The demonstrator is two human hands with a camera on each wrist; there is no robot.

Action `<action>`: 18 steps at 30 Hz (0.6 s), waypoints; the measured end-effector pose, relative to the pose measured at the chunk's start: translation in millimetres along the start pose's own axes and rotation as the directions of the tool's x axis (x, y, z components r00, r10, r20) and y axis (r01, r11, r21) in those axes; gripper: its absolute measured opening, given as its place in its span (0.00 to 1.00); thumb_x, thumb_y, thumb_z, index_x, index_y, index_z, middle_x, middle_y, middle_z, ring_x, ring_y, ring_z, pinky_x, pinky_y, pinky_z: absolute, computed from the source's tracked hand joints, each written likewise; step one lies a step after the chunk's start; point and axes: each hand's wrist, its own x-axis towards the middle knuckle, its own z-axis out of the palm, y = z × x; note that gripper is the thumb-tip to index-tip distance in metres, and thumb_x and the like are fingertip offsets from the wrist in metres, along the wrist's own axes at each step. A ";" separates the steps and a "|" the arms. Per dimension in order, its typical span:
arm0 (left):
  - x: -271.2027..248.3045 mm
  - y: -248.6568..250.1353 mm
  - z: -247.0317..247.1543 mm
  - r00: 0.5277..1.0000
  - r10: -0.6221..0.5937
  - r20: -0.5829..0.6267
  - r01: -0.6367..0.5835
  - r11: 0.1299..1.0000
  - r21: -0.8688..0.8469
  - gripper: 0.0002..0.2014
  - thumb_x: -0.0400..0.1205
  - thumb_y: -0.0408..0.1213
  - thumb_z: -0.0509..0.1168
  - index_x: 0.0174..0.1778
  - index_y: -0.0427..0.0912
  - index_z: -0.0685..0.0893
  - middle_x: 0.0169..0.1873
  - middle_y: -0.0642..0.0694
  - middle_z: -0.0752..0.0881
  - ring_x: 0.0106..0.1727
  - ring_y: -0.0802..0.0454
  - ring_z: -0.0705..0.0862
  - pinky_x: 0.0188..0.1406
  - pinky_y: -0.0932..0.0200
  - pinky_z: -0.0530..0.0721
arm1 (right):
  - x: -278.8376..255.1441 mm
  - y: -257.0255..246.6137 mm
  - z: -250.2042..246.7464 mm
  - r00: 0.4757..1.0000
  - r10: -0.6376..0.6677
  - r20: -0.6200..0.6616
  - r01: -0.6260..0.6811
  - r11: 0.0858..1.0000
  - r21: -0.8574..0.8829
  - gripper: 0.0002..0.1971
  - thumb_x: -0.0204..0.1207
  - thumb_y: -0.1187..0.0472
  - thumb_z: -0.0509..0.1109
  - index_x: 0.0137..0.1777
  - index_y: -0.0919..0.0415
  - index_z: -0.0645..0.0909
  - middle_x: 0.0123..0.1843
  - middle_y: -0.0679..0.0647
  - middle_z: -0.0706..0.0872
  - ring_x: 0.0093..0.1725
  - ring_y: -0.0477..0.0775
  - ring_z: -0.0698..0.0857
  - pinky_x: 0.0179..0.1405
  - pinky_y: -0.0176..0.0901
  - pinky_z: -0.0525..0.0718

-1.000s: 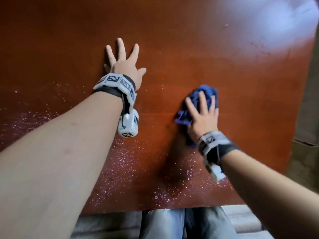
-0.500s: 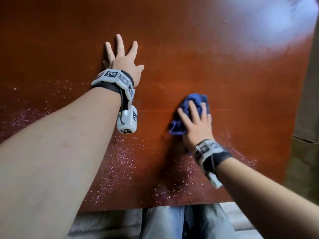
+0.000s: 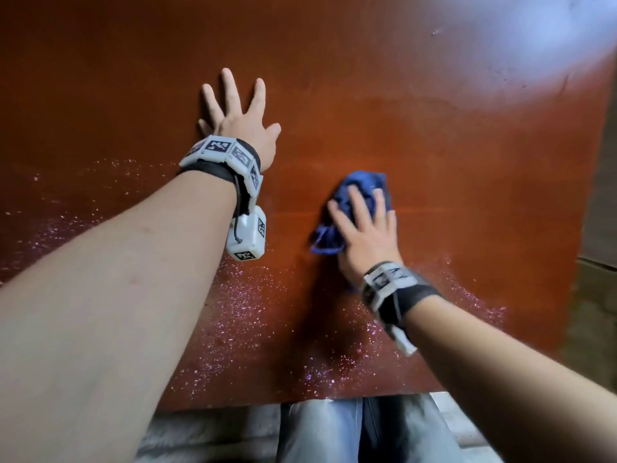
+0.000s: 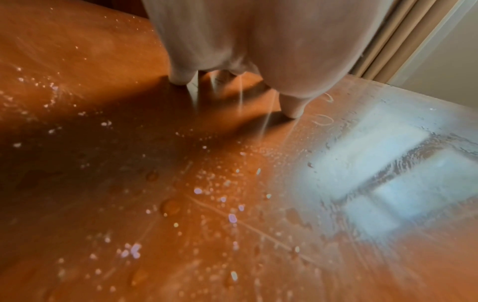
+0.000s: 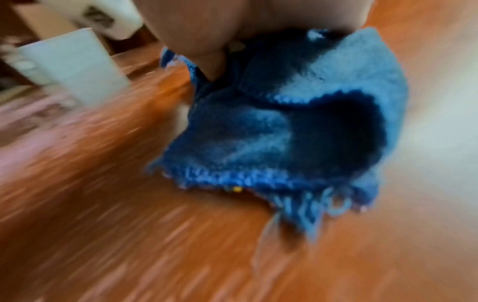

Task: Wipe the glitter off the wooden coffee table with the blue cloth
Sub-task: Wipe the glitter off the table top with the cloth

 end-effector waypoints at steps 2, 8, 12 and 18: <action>0.5 0.2 0.6 1.000 -0.001 -0.001 0.001 1.000 -0.002 0.33 0.87 0.50 0.56 0.84 0.62 0.46 0.83 0.47 0.32 0.83 0.37 0.33 0.79 0.31 0.48 | 27.5 26.9 -22.0 0.984 0.160 -0.080 -0.160 0.987 0.012 0.38 0.66 0.56 0.63 0.80 0.45 0.60 0.85 0.56 0.52 0.80 0.75 0.49 0.72 0.76 0.57; 1.3 -1.2 2.7 1.000 -0.004 -0.008 0.004 1.000 0.007 0.33 0.87 0.51 0.56 0.84 0.61 0.46 0.83 0.47 0.32 0.83 0.37 0.33 0.79 0.30 0.48 | 77.4 -19.4 -36.2 0.980 0.180 -0.090 -0.179 0.984 0.022 0.39 0.74 0.50 0.64 0.82 0.42 0.49 0.85 0.54 0.39 0.80 0.75 0.37 0.74 0.74 0.46; 0.6 3.2 2.0 1.000 -0.012 -0.010 0.013 0.999 0.033 0.34 0.86 0.54 0.55 0.84 0.60 0.45 0.83 0.45 0.32 0.83 0.36 0.33 0.79 0.30 0.48 | 9.0 -44.5 7.0 0.997 -0.078 -0.003 0.078 0.995 0.069 0.37 0.72 0.59 0.64 0.81 0.42 0.56 0.85 0.51 0.44 0.80 0.73 0.37 0.75 0.73 0.41; -2.2 26.7 12.1 0.991 -0.128 -0.040 0.130 0.989 0.064 0.39 0.84 0.61 0.53 0.85 0.52 0.40 0.83 0.39 0.32 0.83 0.34 0.34 0.78 0.30 0.48 | 36.2 60.8 -38.3 0.939 0.325 -0.112 -0.317 0.945 0.085 0.35 0.74 0.53 0.61 0.81 0.43 0.56 0.85 0.55 0.46 0.81 0.73 0.45 0.75 0.71 0.55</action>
